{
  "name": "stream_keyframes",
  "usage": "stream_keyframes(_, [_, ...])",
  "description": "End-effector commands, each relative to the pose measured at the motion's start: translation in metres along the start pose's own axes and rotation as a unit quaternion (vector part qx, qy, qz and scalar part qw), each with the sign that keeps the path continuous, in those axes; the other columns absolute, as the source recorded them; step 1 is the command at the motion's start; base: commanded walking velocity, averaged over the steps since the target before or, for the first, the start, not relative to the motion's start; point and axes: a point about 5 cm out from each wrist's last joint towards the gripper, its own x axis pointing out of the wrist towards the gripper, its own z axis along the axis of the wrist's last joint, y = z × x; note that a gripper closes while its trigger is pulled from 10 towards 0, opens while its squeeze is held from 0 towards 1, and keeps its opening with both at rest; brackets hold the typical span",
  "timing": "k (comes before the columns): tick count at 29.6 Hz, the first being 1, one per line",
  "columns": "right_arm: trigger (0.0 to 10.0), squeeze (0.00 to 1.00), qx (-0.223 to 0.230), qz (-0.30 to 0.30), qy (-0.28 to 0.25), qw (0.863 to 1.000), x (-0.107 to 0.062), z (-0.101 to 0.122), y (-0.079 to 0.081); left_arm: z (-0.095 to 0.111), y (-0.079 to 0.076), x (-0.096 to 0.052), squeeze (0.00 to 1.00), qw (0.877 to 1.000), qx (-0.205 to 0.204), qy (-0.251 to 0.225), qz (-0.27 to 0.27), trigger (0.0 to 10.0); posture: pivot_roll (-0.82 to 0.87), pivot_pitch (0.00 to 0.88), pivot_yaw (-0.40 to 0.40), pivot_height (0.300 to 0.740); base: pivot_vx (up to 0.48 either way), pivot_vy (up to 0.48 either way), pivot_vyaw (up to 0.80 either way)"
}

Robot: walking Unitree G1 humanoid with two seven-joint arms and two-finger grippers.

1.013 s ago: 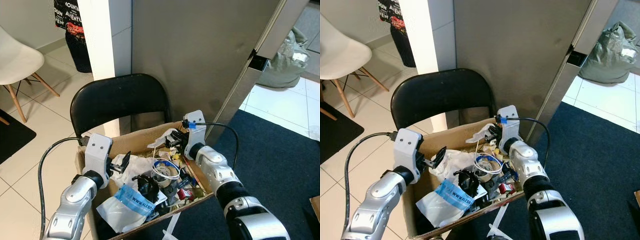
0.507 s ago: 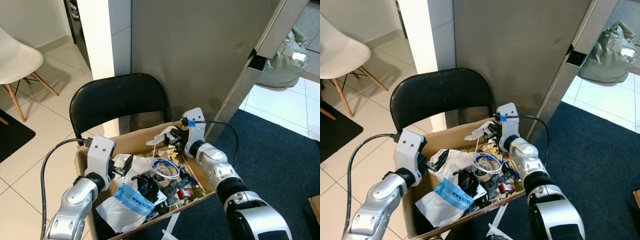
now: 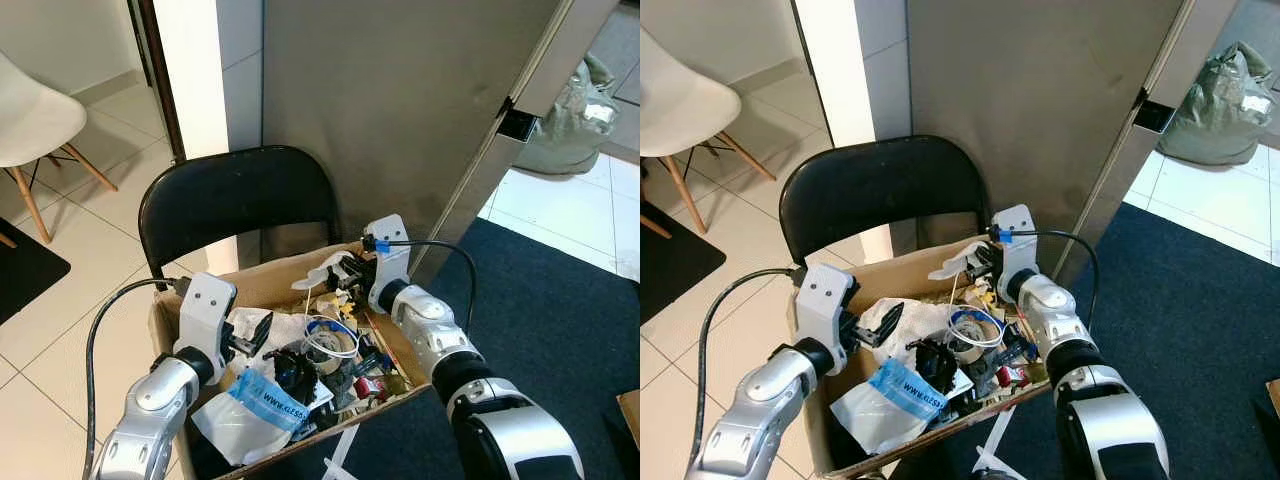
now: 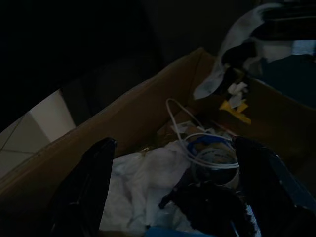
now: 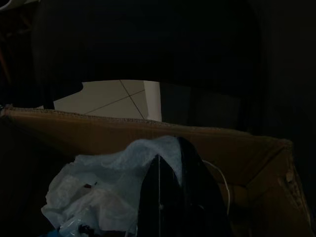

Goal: Picking trash to rubbish bin

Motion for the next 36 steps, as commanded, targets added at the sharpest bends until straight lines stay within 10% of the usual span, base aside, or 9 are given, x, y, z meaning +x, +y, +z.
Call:
stream_keyframes(1, [10.0, 0.0, 0.0, -0.006, 0.005, 1.0, -0.003, -0.003, -0.004, 0.002, -0.006, -0.002, 0.0, 1.0, -0.007, -0.009, -0.019, 10.0, 0.09, 0.163, -0.082, 0.74, 0.0, 0.0, 0.0])
stream_keyframes(11, [10.0, 0.0, 0.005, -0.007, 0.005, 1.0, -0.002, -0.003, -0.004, 0.002, -0.01, -0.002, 0.0, 1.0, -0.008, -0.011, -0.025, 10.0, 0.09, 0.171, -0.081, 0.74, 0.0, 0.0, 0.0])
stream_keyframes(12, [10.0, 0.19, 0.008, -0.006, 0.004, 1.0, -0.001, -0.002, -0.004, 0.003, -0.01, -0.002, 0.0, 0.999, -0.009, -0.013, -0.027, 10.0, 0.09, 0.169, -0.082, 0.74, 0.0, 0.0, 0.0])
stream_keyframes(13, [10.0, 0.95, 0.011, -0.01, 0.002, 1.0, -0.001, -0.002, -0.004, 0.003, -0.01, -0.002, 0.0, 1.0, -0.008, -0.014, -0.027, 10.0, 0.09, 0.175, -0.081, 0.74, 0.0, 0.0, 0.0])
stream_keyframes(14, [10.0, 1.0, 0.013, -0.013, 0.001, 1.0, -0.001, -0.001, -0.005, 0.003, -0.009, -0.002, 0.0, 1.0, -0.008, -0.014, -0.027, 10.0, 0.09, 0.175, -0.08, 0.74, 0.0, 0.0, 0.0])
stream_keyframes(27, [10.0, 1.0, 0.036, -0.056, -0.02, 0.998, -0.002, 0.007, -0.016, 0.004, -0.004, 0.001, 0.0, 1.0, -0.006, -0.011, -0.002, 10.0, 0.09, 0.167, -0.077, 0.74, 0.0, 0.0, 0.0])
stream_keyframes(28, [10.0, 0.76, 0.06, -0.07, -0.019, 0.996, -0.003, 0.006, -0.019, 0.003, 0.0, 0.002, 0.0, 1.0, -0.002, -0.008, 0.025, 10.0, 0.09, 0.167, -0.077, 0.74, 0.0, 0.0, 0.0])
stream_keyframes(29, [10.0, 0.0, 0.093, -0.088, -0.015, 0.992, -0.005, 0.005, -0.024, 0.003, 0.007, 0.003, 0.0, 0.998, -0.002, -0.007, 0.061, 10.0, 0.09, 0.167, -0.077, 0.74, 0.0, 0.0, 0.0])
stream_keyframes(36, [10.0, 0.0, 0.129, -0.168, -0.075, 0.974, -0.029, 0.008, -0.053, 0.005, 0.032, -0.004, 0.0, 0.982, -0.032, -0.018, 0.187, 10.0, 0.08, 0.16, -0.077, 0.74, 0.0, 0.0, 0.0])
